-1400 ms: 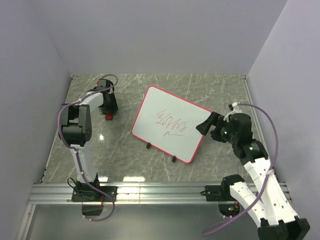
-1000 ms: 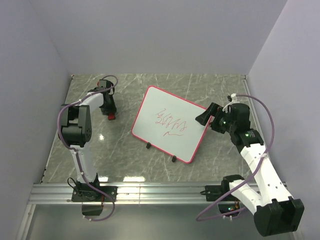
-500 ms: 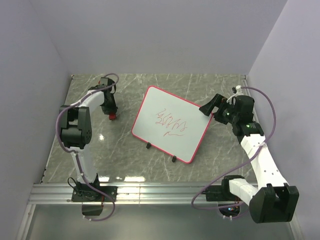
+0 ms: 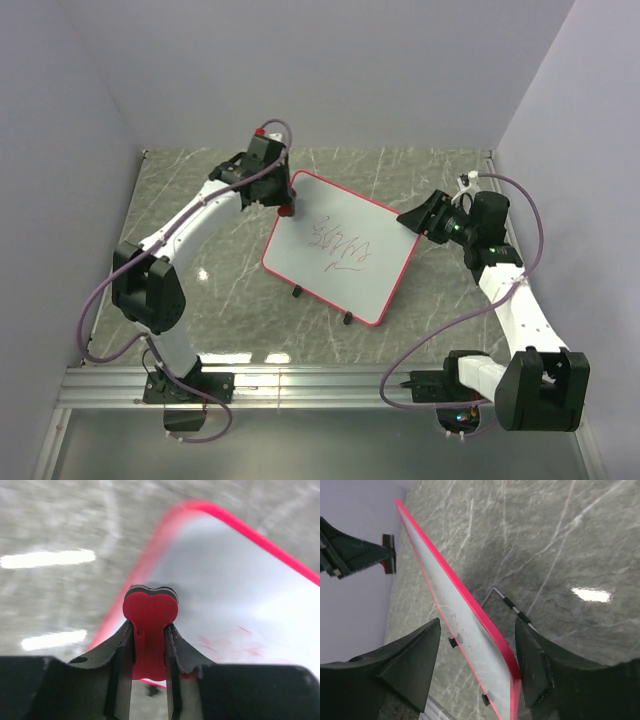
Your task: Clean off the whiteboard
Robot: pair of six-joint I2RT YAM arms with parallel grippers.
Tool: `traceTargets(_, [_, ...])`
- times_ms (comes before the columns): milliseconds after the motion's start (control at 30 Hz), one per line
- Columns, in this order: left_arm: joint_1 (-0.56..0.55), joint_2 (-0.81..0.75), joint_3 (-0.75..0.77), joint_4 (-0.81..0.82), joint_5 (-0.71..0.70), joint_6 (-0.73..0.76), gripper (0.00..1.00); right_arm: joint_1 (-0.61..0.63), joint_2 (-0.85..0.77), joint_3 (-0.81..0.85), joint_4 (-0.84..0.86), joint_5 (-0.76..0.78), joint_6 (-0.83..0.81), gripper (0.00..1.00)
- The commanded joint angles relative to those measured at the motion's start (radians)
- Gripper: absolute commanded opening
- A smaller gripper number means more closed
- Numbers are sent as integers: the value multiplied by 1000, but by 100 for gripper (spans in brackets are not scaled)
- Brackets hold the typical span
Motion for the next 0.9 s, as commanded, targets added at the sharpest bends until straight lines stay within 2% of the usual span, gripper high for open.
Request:
traceTargets(0, [-98, -24, 4, 14, 52, -78, 0, -5, -4, -11, 69, -82, -12, 65])
traceTargets(133, [-234, 24, 95, -9, 41, -111, 0, -8, -13, -56, 80, -96, -26, 56])
traceTargets(200, [-314, 42, 113, -5, 30, -132, 0, -8, -28, -77, 103, -96, -3, 48])
traceTargets(300, [-400, 82, 148, -6, 13, -166, 0, -8, -38, -125, 157, -110, 35, 23])
traceTargets(333, [-418, 104, 166, -8, 7, -175, 0, -8, -38, -131, 167, -115, 38, 7])
traceTargets(367, [-455, 114, 172, -9, 4, -195, 0, -6, -45, -137, 168, -109, 43, 1])
traceTargets(500, [-538, 148, 174, 9, -34, -230, 0, -8, -82, -169, 157, -93, 38, 0])
traceTargets(600, [-561, 170, 146, 17, -73, -262, 0, 6, -90, -169, 137, -96, 32, 0])
traceTargets(733, [-557, 139, 42, 38, -154, -305, 0, 26, -93, -145, 88, -89, 18, 0])
traceTargets(867, [-477, 75, -116, 118, -183, -308, 0, 75, -91, -120, 53, -86, 6, 0])
